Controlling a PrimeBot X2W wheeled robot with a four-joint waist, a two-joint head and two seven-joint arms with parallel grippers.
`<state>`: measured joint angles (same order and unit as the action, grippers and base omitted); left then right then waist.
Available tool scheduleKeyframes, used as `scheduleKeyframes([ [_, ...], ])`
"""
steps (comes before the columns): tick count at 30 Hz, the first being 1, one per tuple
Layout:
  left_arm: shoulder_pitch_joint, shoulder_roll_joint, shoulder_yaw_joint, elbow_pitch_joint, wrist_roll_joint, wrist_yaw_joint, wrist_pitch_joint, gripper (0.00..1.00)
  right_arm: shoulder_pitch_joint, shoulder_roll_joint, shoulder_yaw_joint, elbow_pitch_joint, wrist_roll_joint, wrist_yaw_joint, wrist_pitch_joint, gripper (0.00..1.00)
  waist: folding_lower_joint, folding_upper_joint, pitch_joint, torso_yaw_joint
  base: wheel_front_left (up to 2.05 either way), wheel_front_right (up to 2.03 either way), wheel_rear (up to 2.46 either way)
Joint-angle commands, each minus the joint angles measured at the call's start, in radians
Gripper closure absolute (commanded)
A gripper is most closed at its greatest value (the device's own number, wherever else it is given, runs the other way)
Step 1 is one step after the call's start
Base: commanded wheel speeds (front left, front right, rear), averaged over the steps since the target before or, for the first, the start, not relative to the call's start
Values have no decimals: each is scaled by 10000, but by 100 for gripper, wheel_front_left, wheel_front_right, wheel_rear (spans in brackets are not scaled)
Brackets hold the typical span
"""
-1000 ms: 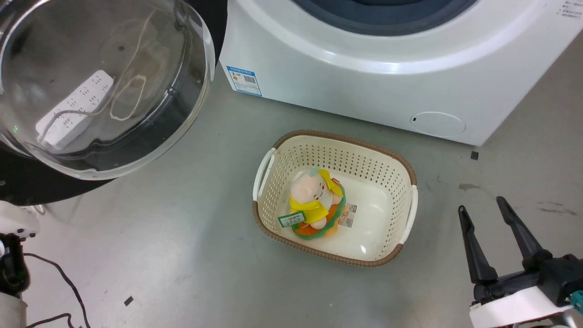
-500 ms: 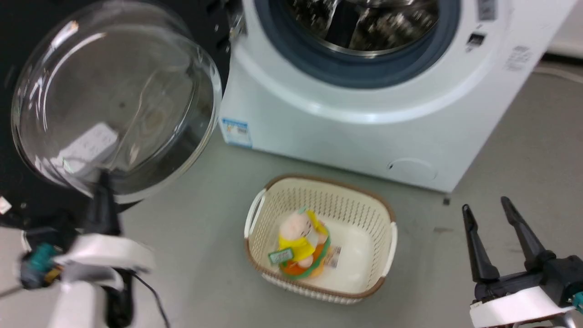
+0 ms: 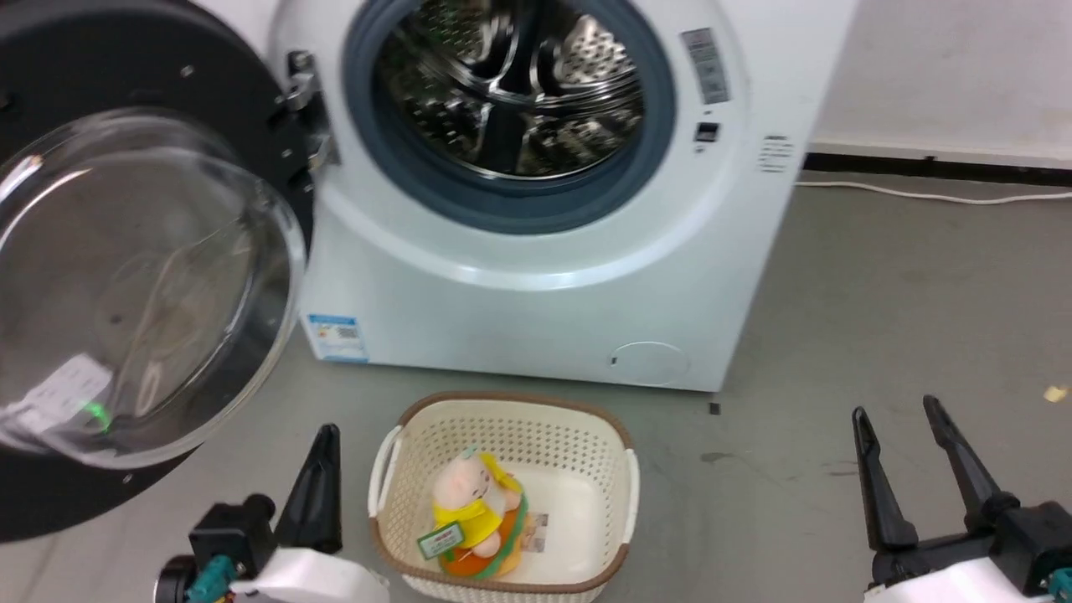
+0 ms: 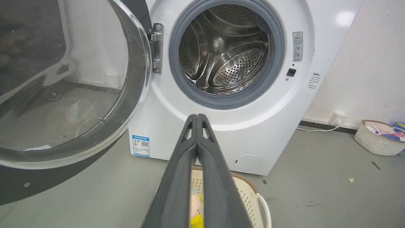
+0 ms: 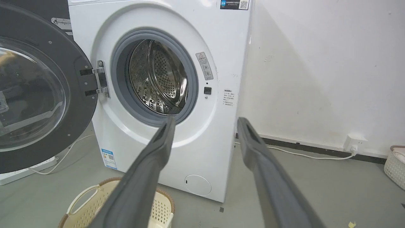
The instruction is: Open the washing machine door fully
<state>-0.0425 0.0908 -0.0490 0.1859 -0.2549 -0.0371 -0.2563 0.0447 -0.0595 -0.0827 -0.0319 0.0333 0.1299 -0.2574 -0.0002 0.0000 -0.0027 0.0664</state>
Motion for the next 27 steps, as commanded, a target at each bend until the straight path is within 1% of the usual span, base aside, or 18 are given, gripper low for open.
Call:
scheduleKeyframes([
  [1,225,-65,8,-107,113,32,-54,100,197,60,20,52,-1,8,-44,0,2,0,-166,-284,0,0,0],
  [5,568,-169,-93,-190,343,-7,-54,100,343,76,81,95,-19,8,-44,0,2,0,-235,-455,0,0,0],
  [6,635,-194,-107,-187,395,14,-54,96,373,79,87,107,-22,8,-44,0,2,0,-246,-481,0,0,0],
  [7,685,-212,-137,-176,477,22,-54,24,399,81,89,122,-22,8,-44,0,2,0,-257,-505,0,0,0],
  [8,728,-229,-172,-153,560,38,-55,0,421,83,90,141,-18,8,-44,0,2,0,-271,-525,0,0,0],
  [17,820,-337,-495,-158,1125,132,-55,0,474,91,118,413,98,8,-44,0,2,0,-295,-539,0,0,0],
  [27,762,-380,-368,-244,1170,79,-55,0,462,92,181,653,133,8,-44,0,2,0,-316,-484,0,0,0],
])
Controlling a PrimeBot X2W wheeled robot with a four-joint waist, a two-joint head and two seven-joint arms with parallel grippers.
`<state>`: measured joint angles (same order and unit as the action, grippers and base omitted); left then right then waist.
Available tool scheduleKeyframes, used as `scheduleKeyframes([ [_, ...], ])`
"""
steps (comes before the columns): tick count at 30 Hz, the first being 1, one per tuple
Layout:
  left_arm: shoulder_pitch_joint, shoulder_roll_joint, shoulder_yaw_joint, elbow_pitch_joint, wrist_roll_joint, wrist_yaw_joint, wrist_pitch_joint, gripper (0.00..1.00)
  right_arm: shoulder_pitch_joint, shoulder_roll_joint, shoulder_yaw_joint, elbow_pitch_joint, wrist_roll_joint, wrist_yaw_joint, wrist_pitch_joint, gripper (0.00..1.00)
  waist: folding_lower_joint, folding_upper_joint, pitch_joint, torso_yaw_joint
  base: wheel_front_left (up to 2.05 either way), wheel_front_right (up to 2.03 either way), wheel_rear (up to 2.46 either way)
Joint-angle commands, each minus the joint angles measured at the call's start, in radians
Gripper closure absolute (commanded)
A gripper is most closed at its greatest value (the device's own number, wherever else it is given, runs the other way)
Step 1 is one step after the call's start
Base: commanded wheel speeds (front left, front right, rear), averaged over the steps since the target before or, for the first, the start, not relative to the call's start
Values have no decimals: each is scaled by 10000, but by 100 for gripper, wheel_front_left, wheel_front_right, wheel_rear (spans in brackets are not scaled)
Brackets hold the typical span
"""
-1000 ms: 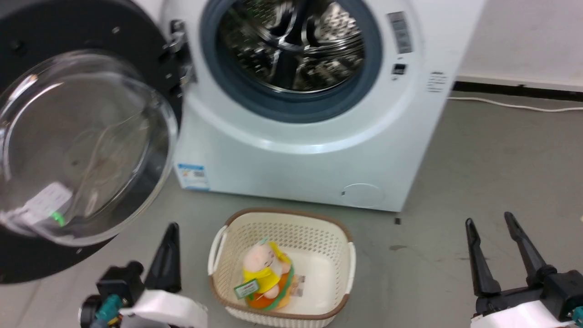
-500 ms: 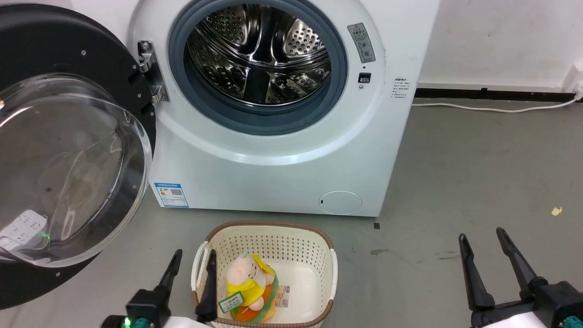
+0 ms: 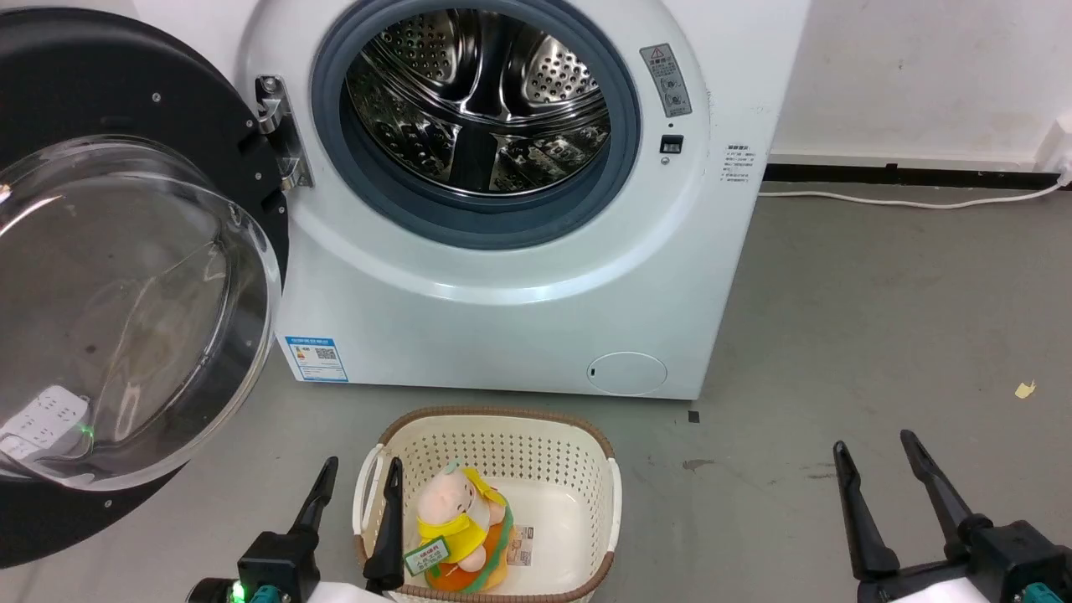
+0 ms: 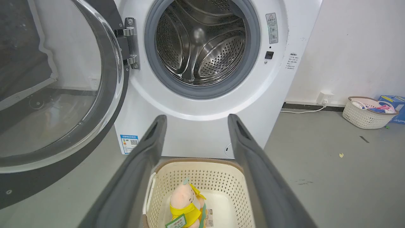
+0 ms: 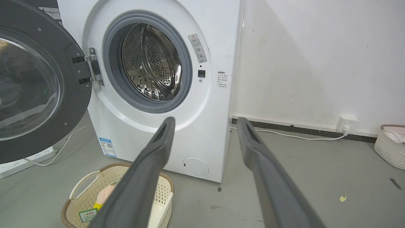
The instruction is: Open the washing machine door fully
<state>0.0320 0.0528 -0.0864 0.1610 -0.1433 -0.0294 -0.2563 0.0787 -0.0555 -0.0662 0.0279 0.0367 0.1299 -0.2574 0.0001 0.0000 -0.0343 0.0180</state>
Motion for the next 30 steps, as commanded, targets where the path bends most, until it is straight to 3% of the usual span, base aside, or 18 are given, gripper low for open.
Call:
scheduleKeyframes([
  [1,19,-2,18,24,48,-6,-55,0,119,52,28,86,110,8,-44,0,-1,0,4,-3,0,0,0],
  [30,-158,-24,129,242,27,-51,-55,0,-54,53,-34,252,196,8,-44,0,-1,0,79,48,0,0,0],
])
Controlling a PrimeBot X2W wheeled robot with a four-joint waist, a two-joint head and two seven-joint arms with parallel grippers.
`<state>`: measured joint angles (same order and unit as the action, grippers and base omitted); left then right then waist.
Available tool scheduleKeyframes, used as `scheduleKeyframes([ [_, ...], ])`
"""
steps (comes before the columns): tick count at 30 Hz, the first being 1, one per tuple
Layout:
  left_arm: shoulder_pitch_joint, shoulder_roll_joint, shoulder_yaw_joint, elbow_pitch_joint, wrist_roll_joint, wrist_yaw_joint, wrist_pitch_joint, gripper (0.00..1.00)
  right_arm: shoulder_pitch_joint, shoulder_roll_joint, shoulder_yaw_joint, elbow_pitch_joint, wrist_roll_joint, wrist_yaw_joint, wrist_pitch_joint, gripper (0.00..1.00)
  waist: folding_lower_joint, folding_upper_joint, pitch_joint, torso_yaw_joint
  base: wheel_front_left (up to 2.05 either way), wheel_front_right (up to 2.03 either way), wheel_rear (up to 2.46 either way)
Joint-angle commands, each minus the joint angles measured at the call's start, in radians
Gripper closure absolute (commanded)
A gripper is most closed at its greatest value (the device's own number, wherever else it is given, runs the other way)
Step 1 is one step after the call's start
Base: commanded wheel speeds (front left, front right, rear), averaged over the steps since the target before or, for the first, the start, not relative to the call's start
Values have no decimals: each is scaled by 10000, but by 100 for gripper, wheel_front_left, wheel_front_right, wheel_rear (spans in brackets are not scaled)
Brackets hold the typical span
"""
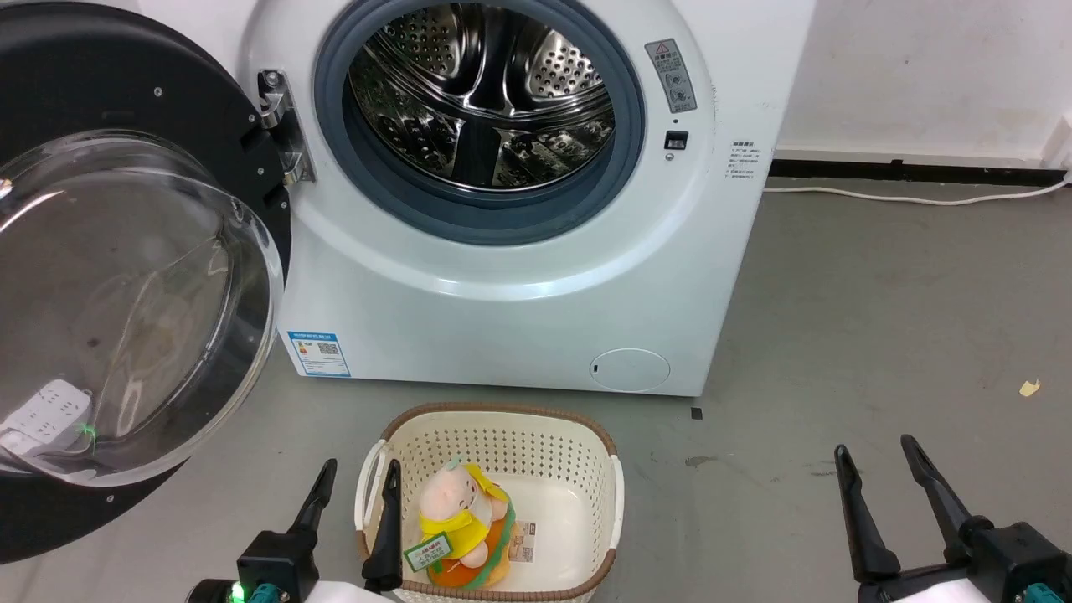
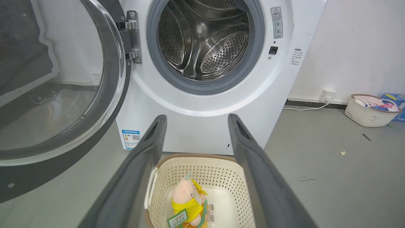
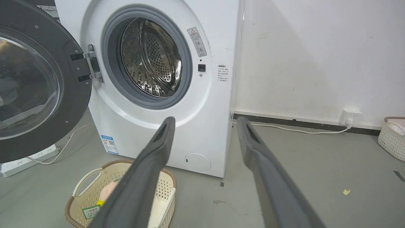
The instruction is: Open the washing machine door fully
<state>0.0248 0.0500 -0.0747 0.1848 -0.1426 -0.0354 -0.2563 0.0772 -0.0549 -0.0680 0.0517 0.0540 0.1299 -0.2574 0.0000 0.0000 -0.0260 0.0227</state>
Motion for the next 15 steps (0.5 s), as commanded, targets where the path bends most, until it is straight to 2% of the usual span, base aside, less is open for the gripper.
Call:
scheduleKeyframes([
  [1,-90,4,6,8,11,19,-55,0,-44,47,-14,22,23,8,-44,0,0,0,-6,4,0,0,0],
  [3,-88,4,-7,14,-11,44,-55,0,-43,47,-9,32,21,8,-44,0,0,0,-14,11,0,0,0],
  [4,-2,0,-34,11,-13,14,0,100,-1,0,6,19,0,0,0,100,0,0,-14,11,0,0,0],
  [15,-14,-2,-17,-89,66,30,148,100,-43,1,54,-10,-30,0,145,100,0,0,-1,0,0,0,0],
])
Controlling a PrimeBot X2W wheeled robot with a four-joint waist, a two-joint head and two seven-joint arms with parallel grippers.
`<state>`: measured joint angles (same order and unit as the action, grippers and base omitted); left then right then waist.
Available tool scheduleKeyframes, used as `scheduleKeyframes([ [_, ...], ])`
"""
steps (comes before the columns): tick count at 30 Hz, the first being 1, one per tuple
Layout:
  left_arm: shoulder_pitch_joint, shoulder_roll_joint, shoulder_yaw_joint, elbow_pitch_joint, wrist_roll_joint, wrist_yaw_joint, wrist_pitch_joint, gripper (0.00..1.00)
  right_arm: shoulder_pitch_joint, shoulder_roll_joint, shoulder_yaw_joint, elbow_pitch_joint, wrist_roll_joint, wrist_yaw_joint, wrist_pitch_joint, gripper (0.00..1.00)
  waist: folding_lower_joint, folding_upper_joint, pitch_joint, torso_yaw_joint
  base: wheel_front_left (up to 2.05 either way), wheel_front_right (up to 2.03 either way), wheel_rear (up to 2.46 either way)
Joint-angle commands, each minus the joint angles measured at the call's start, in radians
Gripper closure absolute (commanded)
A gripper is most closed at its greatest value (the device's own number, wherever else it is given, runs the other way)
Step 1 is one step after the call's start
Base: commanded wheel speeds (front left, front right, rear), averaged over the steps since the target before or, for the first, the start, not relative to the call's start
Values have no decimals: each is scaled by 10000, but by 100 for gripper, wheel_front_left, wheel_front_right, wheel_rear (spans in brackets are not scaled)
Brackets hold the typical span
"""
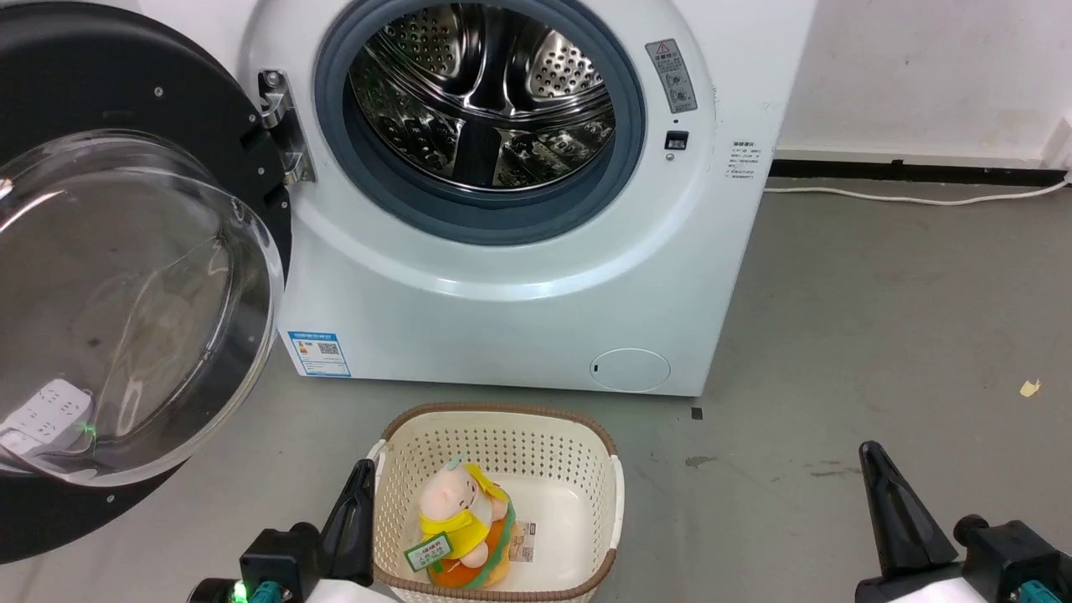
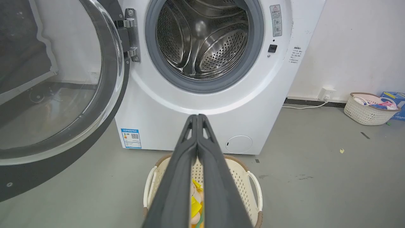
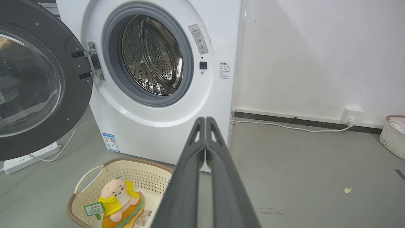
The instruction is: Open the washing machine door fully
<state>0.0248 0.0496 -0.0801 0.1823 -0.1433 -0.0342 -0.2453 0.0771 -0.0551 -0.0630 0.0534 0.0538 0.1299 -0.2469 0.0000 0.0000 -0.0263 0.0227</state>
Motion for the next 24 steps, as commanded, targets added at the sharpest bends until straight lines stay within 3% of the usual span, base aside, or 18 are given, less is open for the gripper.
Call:
scheduleKeyframes([
  [1,-16,2,43,-79,85,22,59,100,-49,3,9,-32,-32,0,60,100,0,0,4,-2,0,0,0],
  [24,-65,3,205,-451,372,90,570,100,-203,13,141,-139,-140,2,574,100,0,0,60,-50,0,0,0],
])
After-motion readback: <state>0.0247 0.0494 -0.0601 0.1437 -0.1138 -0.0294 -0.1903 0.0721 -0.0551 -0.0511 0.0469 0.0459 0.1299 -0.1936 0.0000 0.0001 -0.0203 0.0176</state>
